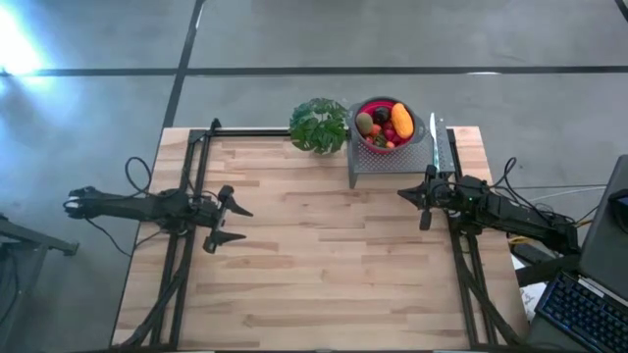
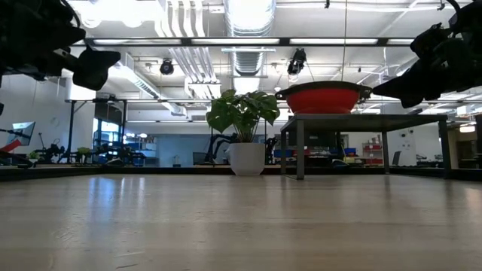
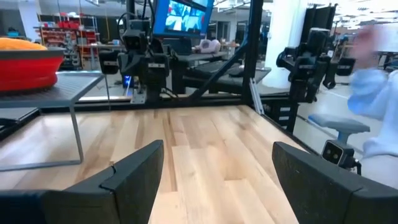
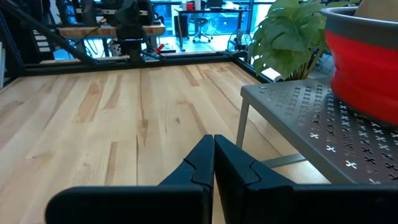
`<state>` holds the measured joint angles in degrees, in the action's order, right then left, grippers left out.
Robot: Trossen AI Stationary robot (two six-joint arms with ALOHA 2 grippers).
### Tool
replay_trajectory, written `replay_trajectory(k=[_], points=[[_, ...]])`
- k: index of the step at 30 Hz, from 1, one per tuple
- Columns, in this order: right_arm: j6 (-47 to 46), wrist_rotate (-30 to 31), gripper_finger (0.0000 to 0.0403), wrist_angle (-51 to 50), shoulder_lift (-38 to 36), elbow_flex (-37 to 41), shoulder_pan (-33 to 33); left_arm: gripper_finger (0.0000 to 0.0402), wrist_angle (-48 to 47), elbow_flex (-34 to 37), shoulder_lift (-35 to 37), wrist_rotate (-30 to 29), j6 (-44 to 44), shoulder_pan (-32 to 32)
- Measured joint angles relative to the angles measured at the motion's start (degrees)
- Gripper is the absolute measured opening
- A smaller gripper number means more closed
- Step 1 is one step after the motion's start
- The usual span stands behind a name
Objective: Pick & Place Fruit
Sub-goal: Return to Home Position
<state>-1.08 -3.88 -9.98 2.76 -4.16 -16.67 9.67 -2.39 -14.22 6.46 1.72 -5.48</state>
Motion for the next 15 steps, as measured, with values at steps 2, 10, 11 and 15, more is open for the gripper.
replay_trajectory(k=[2, 10, 11, 15], points=[[0.0, 0.0, 0.0008, 0.0, 0.0, 0.0, 0.0, 0.0305, 0.1, 0.0, 0.0, 0.0, 0.0, 0.0], [0.0, 0.0, 0.0008, 0.0, 0.0, 0.0, 0.0, 0.0305, 0.1, 0.0, 0.0, 0.0, 0.0, 0.0], [0.0, 0.0, 0.0008, 0.1, 0.3, 0.0, 0.0, 0.0305, 0.1, 0.0, 0.0, 0.0, 0.0, 0.0], [0.0, 0.0, 0.0008, 0.0, 1.3, 0.0, 0.0, 0.0305, 0.1, 0.0, 0.0, -0.1, 0.0, 0.0]])
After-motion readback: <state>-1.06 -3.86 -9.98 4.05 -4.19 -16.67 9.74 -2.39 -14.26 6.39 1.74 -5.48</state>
